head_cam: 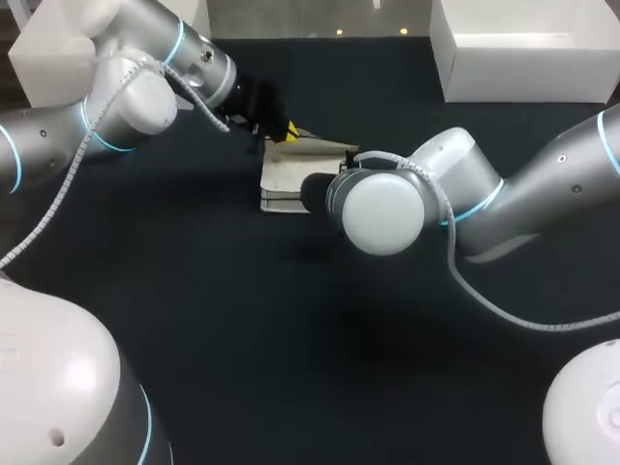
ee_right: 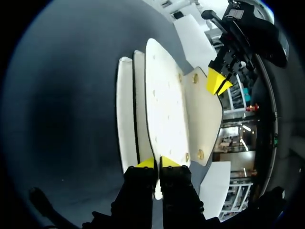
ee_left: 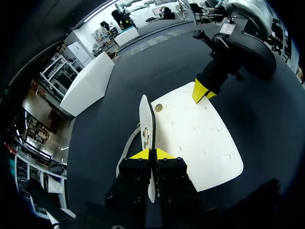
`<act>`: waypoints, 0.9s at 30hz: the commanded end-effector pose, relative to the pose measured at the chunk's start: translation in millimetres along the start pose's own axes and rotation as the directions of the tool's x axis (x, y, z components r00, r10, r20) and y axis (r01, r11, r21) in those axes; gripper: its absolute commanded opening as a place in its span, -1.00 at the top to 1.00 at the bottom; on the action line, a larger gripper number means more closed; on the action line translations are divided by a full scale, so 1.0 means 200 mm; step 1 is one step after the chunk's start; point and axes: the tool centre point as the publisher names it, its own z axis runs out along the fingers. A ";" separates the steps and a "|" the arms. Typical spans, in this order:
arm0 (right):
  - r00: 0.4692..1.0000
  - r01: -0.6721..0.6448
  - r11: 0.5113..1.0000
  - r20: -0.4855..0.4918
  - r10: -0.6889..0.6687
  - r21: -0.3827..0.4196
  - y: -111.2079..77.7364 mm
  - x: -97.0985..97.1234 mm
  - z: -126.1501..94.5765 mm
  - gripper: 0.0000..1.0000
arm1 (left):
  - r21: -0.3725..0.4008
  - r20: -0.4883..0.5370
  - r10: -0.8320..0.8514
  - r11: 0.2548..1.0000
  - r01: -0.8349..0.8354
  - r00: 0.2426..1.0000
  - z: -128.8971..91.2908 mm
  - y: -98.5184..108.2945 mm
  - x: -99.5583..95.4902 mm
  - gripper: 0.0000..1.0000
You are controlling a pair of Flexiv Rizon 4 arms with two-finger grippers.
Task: Pick up the bag, open it, inspect its contents, close it, and place it on the opposite side
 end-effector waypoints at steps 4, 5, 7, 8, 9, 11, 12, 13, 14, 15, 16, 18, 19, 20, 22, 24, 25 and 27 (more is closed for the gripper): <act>1.000 -0.002 1.000 0.008 0.002 -0.003 -0.01 0.01 0.00 1.00 | 0.012 -0.026 -0.008 1.000 0.008 1.000 -0.01 0.01 -0.04 1.00; 1.000 -0.002 1.000 0.008 0.002 -0.003 -0.01 0.01 0.00 1.00 | 0.014 -0.025 -0.006 1.000 0.006 1.000 -0.01 0.01 -0.03 1.00; 1.000 -0.002 1.000 0.008 0.002 -0.003 -0.01 0.01 0.00 1.00 | 0.010 -0.016 0.004 1.000 -0.004 1.000 -0.01 0.00 -0.02 1.00; 1.000 -0.002 1.000 0.008 0.002 -0.003 -0.01 0.01 0.00 1.00 | 0.001 -0.008 0.012 1.000 -0.012 1.000 -0.01 0.00 -0.01 1.00; 1.000 -0.002 1.000 0.008 0.002 -0.003 -0.01 0.01 0.00 1.00 | -0.009 -0.001 0.020 1.000 -0.020 1.000 0.00 0.00 0.01 1.00; 1.000 -0.002 1.000 0.008 0.002 -0.003 -0.01 0.01 0.00 1.00 | -0.013 0.013 0.033 0.999 -0.033 0.999 0.00 -0.01 0.02 0.86; 1.000 -0.002 1.000 0.008 0.002 -0.003 -0.01 0.01 0.00 1.00 | -0.064 0.030 0.054 0.997 -0.052 0.998 0.01 -0.01 0.04 0.52; 1.000 -0.002 1.000 0.008 0.002 -0.003 -0.01 0.01 0.00 1.00 | -0.072 0.035 0.062 0.996 -0.059 0.997 0.02 -0.01 0.04 0.33; 1.000 -0.002 1.000 0.008 0.002 -0.003 -0.01 0.01 0.00 1.00 | -0.067 0.042 0.064 0.996 -0.061 0.997 0.02 -0.02 0.05 0.22; 1.000 -0.002 1.000 0.008 0.002 -0.003 -0.01 0.01 0.00 1.00 | -0.095 0.057 0.074 0.993 -0.069 0.996 0.03 -0.02 0.06 0.15; 1.000 -0.002 1.000 0.008 0.002 -0.003 -0.01 0.01 0.00 1.00 | -0.097 0.063 0.075 0.993 -0.069 0.995 0.03 -0.02 0.07 0.07; 1.000 -0.002 1.000 0.008 0.002 -0.003 -0.01 0.01 0.00 1.00 | -0.109 0.067 0.064 0.992 -0.056 0.996 0.04 -0.02 0.07 -0.03; 1.000 -0.002 1.000 0.008 0.002 -0.003 -0.01 0.01 0.00 1.00 | -0.106 0.068 0.053 0.993 -0.045 0.996 0.05 -0.02 0.07 -0.04; 1.000 -0.002 1.000 0.008 0.002 -0.003 -0.01 0.01 0.00 1.00 | -0.099 0.069 0.044 0.994 -0.037 0.997 0.05 -0.01 0.07 -0.04; 1.000 -0.002 1.000 0.008 0.002 -0.003 -0.01 0.01 0.00 1.00 | -0.098 0.081 0.030 0.995 -0.022 0.996 0.06 -0.01 0.06 -0.11; 1.000 -0.002 1.000 0.008 0.002 -0.003 -0.01 0.01 0.00 1.00 | -0.097 0.092 0.017 0.995 -0.008 0.996 0.07 0.01 0.04 -0.08; 1.000 -0.002 1.000 0.008 0.002 -0.003 -0.01 0.01 0.00 1.00 | -0.100 0.098 0.012 0.995 -0.003 0.995 0.07 0.01 0.04 -0.05; 1.000 -0.002 1.000 0.008 0.002 -0.003 -0.01 0.01 0.00 1.00 | -0.095 0.103 -0.007 0.995 0.016 0.995 0.09 0.03 0.03 0.01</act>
